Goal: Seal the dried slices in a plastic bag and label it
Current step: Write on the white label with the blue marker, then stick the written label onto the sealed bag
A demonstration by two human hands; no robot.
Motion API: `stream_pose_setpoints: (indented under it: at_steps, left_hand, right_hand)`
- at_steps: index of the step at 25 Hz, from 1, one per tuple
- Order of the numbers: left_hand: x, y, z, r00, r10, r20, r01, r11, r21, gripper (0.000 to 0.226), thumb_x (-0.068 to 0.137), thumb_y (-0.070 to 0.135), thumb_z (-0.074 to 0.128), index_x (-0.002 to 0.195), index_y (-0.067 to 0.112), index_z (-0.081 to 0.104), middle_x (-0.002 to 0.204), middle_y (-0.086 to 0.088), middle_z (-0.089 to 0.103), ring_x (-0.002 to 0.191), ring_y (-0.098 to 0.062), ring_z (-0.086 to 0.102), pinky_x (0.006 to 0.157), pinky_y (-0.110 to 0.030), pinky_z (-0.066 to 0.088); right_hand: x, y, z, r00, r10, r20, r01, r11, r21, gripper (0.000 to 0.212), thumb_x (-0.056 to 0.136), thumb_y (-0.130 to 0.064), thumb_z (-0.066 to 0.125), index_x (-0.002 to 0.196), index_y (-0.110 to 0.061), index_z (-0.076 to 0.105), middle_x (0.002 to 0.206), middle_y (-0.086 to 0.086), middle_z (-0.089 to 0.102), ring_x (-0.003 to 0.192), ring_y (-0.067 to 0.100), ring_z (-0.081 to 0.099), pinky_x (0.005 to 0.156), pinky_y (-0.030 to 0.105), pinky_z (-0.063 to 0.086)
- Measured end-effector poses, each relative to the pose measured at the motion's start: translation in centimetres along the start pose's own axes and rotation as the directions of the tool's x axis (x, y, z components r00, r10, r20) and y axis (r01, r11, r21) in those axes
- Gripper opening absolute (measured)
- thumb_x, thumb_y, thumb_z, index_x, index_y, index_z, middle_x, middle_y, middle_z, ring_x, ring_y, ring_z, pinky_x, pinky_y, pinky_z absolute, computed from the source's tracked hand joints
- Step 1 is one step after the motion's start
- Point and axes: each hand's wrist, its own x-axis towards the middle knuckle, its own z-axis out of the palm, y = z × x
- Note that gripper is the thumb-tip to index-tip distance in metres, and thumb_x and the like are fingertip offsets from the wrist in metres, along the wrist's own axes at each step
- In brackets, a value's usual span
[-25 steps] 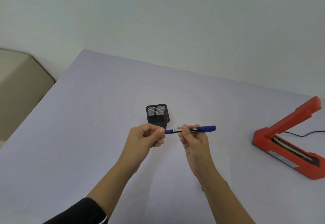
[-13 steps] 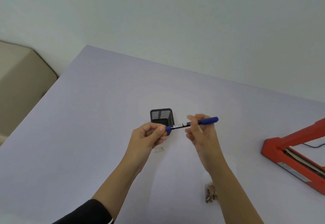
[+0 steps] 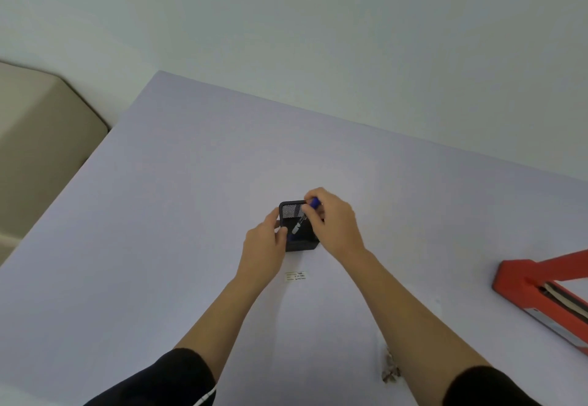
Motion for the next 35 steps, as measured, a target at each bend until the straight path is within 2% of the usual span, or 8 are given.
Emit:
stream_pose_setpoints:
  at_steps: [8,11,14,16,20,24,31,35]
  left_hand:
    - [0.0,-0.6,0.2,1.000,-0.020,-0.007,0.019,0.998,-0.063,0.043,0.097,0.018,0.042,0.139,0.020,0.038,0.120,0.000,0.062,0.088,-0.012,0.057,0.076,-0.020,0.040]
    - [-0.3,-1.8,-0.1,0.991,-0.088,-0.101,0.065,0.975,-0.213,0.042,0.097,0.027,0.041,0.139,0.023,0.038,0.119,0.009,0.056,0.096,-0.011,0.058,0.082,-0.020,0.041]
    - [-1.1,-5.0,0.1,0.948,-0.200,-0.247,0.155,0.970,-0.189,0.027,0.095,0.023,0.047,0.119,0.017,0.057,0.109,-0.002,0.065,0.092,-0.015,0.061,0.077,-0.019,0.044]
    - [-1.8,-7.3,1.1,0.973,-0.138,-0.183,0.142,0.990,0.007,0.017,0.090,0.014,0.055,0.103,0.011,0.067,0.100,-0.007,0.067,0.081,-0.016,0.060,0.077,-0.026,0.048]
    - [-2.3,-8.7,3.4,0.997,0.039,0.074,-0.051,0.984,0.171,0.024,0.084,0.021,0.066,0.106,0.011,0.068,0.099,-0.003,0.057,0.073,-0.014,0.055,0.076,-0.023,0.048]
    - [-2.1,-8.8,4.6,0.984,0.136,0.111,-0.163,0.941,0.297,0.022,0.084,0.019,0.065,0.104,0.009,0.067,0.101,-0.006,0.056,0.077,-0.014,0.050,0.071,-0.020,0.041]
    - [-4.4,-4.6,1.0,0.970,-0.107,0.218,0.158,0.961,-0.229,0.004,0.085,0.023,0.065,0.082,0.020,0.063,0.075,-0.006,0.071,0.073,-0.020,0.065,0.071,-0.030,0.052]
    - [-8.2,0.1,-2.7,0.987,-0.012,0.160,0.086,0.882,-0.464,0.010,0.087,0.014,0.061,0.094,0.019,0.065,0.075,-0.006,0.073,0.074,-0.018,0.069,0.067,-0.022,0.054]
  right_hand:
    - [0.7,0.9,1.3,0.997,-0.012,-0.072,-0.016,0.926,-0.376,0.052,0.090,-0.036,0.056,0.135,-0.012,0.043,0.128,0.009,0.050,0.112,0.026,0.048,0.092,0.042,0.042]
    - [-0.8,1.8,0.5,0.957,0.038,-0.287,-0.061,0.996,-0.072,0.045,0.093,-0.025,0.053,0.135,-0.013,0.041,0.112,0.005,0.053,0.100,0.019,0.050,0.087,0.032,0.041]
    - [-4.2,3.3,0.4,0.836,0.210,-0.507,-0.162,0.977,0.137,0.015,0.092,-0.011,0.052,0.107,-0.009,0.055,0.090,0.000,0.048,0.078,0.015,0.046,0.070,0.026,0.040]
    - [-6.7,4.7,1.8,0.883,0.248,-0.399,-0.218,0.969,0.120,0.007,0.091,-0.008,0.054,0.097,-0.011,0.056,0.088,-0.001,0.049,0.075,0.015,0.047,0.066,0.029,0.041]
    - [-8.5,6.2,4.7,0.975,0.141,0.169,-0.124,0.987,-0.106,0.025,0.089,-0.019,0.059,0.113,-0.015,0.061,0.107,0.003,0.052,0.097,0.017,0.051,0.086,0.027,0.045]
    - [-8.3,6.0,5.6,0.971,0.119,0.207,-0.079,0.978,-0.192,0.017,0.085,-0.017,0.065,0.101,-0.012,0.067,0.108,0.007,0.053,0.100,0.019,0.050,0.086,0.026,0.043]
    - [-9.5,1.4,1.8,0.908,0.357,0.219,-0.412,0.858,0.309,0.005,0.083,-0.014,0.067,0.083,-0.018,0.064,0.083,-0.004,0.069,0.080,0.008,0.066,0.072,0.016,0.050]
    - [-11.8,-3.9,-2.7,0.910,0.367,0.194,-0.409,0.714,0.569,0.007,0.083,-0.013,0.068,0.087,-0.019,0.068,0.084,-0.005,0.071,0.076,0.009,0.068,0.072,0.022,0.056]
